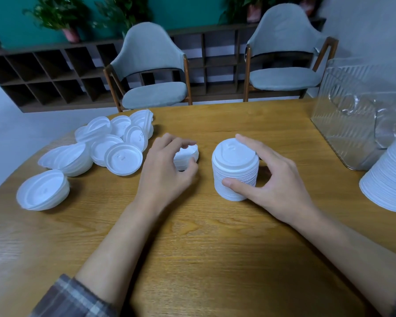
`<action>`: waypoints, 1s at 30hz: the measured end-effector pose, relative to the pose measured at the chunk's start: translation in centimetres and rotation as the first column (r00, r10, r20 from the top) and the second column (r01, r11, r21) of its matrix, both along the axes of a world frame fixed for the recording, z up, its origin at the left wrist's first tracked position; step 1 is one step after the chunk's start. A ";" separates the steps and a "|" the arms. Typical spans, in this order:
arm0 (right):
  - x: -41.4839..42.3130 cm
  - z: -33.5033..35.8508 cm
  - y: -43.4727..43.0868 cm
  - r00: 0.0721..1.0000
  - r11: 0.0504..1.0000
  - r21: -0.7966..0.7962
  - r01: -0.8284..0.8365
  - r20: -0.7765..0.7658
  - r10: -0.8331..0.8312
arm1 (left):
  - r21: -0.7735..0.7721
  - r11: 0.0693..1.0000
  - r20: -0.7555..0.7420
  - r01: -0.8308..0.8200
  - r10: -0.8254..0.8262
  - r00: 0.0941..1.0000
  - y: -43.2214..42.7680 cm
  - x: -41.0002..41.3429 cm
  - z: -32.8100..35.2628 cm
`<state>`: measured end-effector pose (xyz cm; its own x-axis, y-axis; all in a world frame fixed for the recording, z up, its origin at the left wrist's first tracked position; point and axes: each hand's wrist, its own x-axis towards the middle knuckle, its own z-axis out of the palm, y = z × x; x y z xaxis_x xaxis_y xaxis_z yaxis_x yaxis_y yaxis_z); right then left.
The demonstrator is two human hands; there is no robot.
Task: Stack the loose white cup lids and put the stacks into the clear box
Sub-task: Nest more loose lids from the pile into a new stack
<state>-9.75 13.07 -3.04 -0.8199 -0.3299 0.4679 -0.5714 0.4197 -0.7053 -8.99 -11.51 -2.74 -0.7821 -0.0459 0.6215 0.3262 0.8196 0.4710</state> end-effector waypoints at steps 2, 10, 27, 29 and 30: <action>0.0 0.0 0.0 1.000 1.000 -0.002 -0.002 0.003 0.002 | -0.098 0.994 0.087 -0.038 0.047 0.995 -0.5 -0.3 -0.4; 0.0 -0.1 0.0 1.000 1.000 -0.006 -0.004 -0.003 0.004 | 0.038 0.998 0.147 -0.047 0.041 0.988 -0.1 -0.3 0.0; 0.1 0.0 -0.1 1.000 1.000 -0.005 -0.010 0.006 0.010 | 0.612 0.791 0.106 -0.005 -0.076 0.991 0.6 0.5 2.5; 0.1 0.0 -0.2 1.000 1.000 -0.009 -0.017 -0.007 0.017 | 0.722 0.690 0.102 0.040 -0.163 0.981 0.9 0.8 2.9; 0.1 0.1 -0.2 1.000 1.000 -0.014 -0.020 -0.013 0.020 | 0.764 0.643 0.100 0.057 -0.205 0.974 1.0 0.9 3.0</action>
